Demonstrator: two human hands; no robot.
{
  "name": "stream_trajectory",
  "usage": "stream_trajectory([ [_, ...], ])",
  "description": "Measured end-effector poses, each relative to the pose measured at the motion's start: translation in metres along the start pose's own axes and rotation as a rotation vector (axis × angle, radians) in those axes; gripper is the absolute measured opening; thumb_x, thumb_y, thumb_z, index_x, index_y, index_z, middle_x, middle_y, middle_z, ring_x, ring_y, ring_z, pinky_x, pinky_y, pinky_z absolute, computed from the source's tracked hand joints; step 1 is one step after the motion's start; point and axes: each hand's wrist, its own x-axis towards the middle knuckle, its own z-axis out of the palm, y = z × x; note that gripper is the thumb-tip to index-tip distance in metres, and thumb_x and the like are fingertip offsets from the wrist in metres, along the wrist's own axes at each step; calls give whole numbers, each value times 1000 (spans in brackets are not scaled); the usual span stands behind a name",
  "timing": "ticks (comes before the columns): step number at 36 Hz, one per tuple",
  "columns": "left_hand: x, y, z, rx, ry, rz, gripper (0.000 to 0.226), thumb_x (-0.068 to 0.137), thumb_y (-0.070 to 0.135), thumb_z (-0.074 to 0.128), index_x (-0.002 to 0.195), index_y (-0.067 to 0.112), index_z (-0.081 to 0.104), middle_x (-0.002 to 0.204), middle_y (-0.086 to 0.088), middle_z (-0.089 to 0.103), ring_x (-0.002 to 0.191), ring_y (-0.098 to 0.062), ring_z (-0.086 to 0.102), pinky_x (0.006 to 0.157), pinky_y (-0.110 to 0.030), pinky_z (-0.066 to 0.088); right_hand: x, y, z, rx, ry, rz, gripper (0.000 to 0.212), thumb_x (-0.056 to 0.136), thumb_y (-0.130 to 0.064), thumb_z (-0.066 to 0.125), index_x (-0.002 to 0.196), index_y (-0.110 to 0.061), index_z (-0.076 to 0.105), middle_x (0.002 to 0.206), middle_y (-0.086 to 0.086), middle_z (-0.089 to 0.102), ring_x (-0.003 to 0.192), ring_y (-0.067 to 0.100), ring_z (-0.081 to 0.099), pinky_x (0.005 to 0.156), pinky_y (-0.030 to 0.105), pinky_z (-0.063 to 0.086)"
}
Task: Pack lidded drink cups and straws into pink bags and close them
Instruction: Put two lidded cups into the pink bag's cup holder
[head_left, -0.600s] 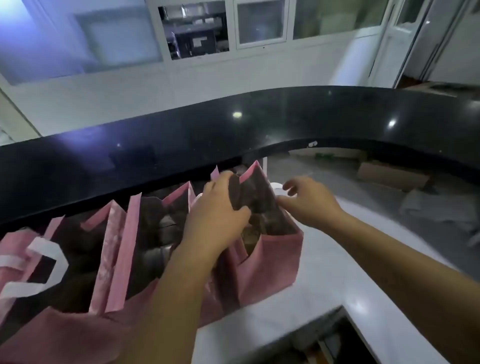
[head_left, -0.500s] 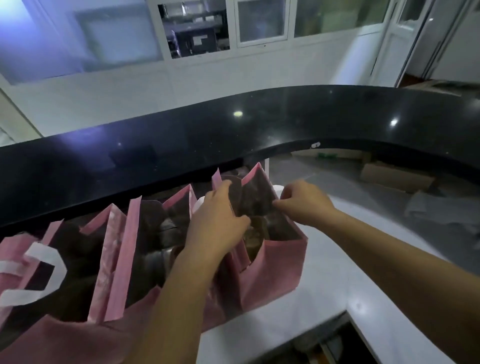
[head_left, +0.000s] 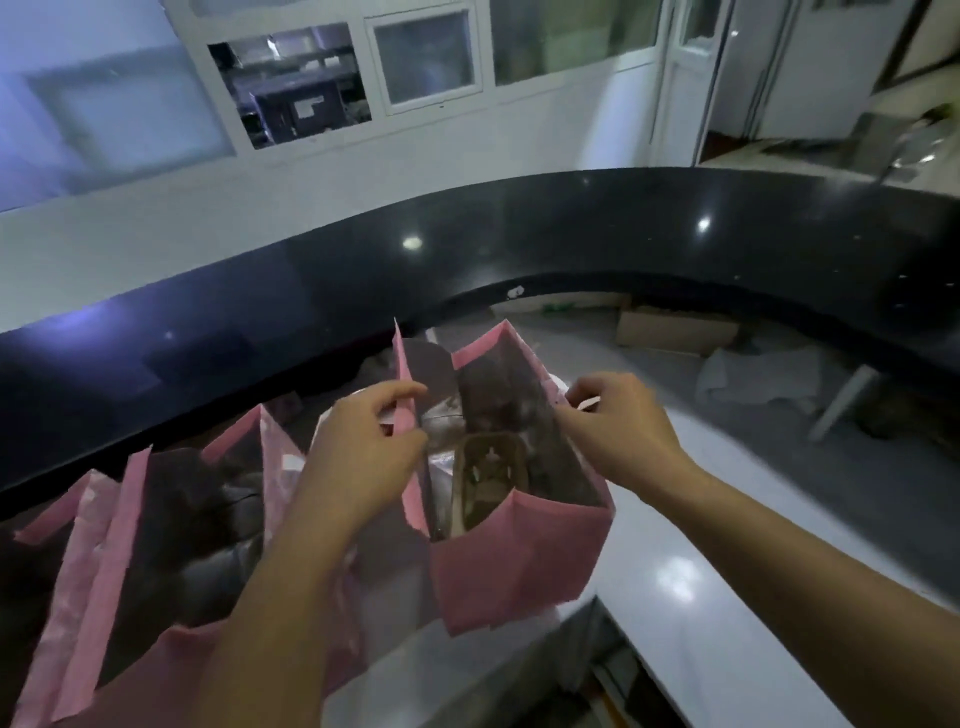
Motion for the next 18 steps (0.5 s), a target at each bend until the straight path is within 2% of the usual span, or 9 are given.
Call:
stream_trajectory([
  [2, -3, 20, 16, -59, -58, 58, 49, 84, 1, 64, 108, 43, 68, 104, 26, 65, 82, 10, 64, 62, -13, 51, -19, 23, -30, 87, 68, 55, 20, 90, -42, 69, 76, -27, 68, 76, -10, 68, 70, 11, 67, 60, 32, 60],
  [4, -5, 42, 39, -112, -153, 105, 49, 86, 0, 64, 103, 46, 67, 92, 34, 67, 78, 13, 65, 59, -14, 54, -41, 50, -61, 145, 160, 111, 22, 88, -43, 70, 75, -26, 69, 70, -13, 68, 68, 9, 67, 63, 37, 62],
  [7, -9, 73, 78, -162, -325, 149, 49, 87, 3, 66, 106, 48, 68, 85, 42, 66, 76, 9, 69, 55, -17, 55, -76, 89, -98, 227, 271, 186, 18, 89, -37, 70, 74, -27, 68, 75, -21, 67, 75, -3, 65, 61, 32, 61],
  [10, -12, 106, 120, -183, -484, 185, 55, 87, 0, 67, 111, 49, 68, 97, 30, 71, 82, 6, 70, 57, -20, 57, -105, 120, -130, 286, 332, 275, 17, 91, -29, 69, 74, -26, 68, 73, -15, 67, 72, 5, 67, 58, 27, 58],
  [12, -16, 130, 147, -168, -570, 220, 56, 88, 0, 67, 112, 50, 67, 107, 33, 63, 85, 10, 68, 59, -21, 59, -120, 138, -151, 313, 375, 335, 18, 92, -25, 68, 74, -23, 67, 72, -8, 67, 70, 12, 67, 59, 27, 57],
  [15, -23, 161, 182, -156, -678, 280, 49, 90, 7, 67, 116, 49, 66, 113, 28, 64, 92, -3, 70, 68, -28, 62, -139, 160, -180, 329, 436, 382, 20, 91, -23, 68, 73, -15, 64, 70, 1, 65, 69, 17, 66, 59, 31, 56],
  [18, -26, 183, 212, -111, -741, 355, 45, 93, 9, 64, 117, 48, 65, 119, 21, 63, 91, -1, 65, 58, -18, 55, -154, 177, -200, 300, 514, 409, 18, 86, -18, 70, 71, -12, 61, 68, 3, 63, 64, 16, 60, 56, 32, 49],
])
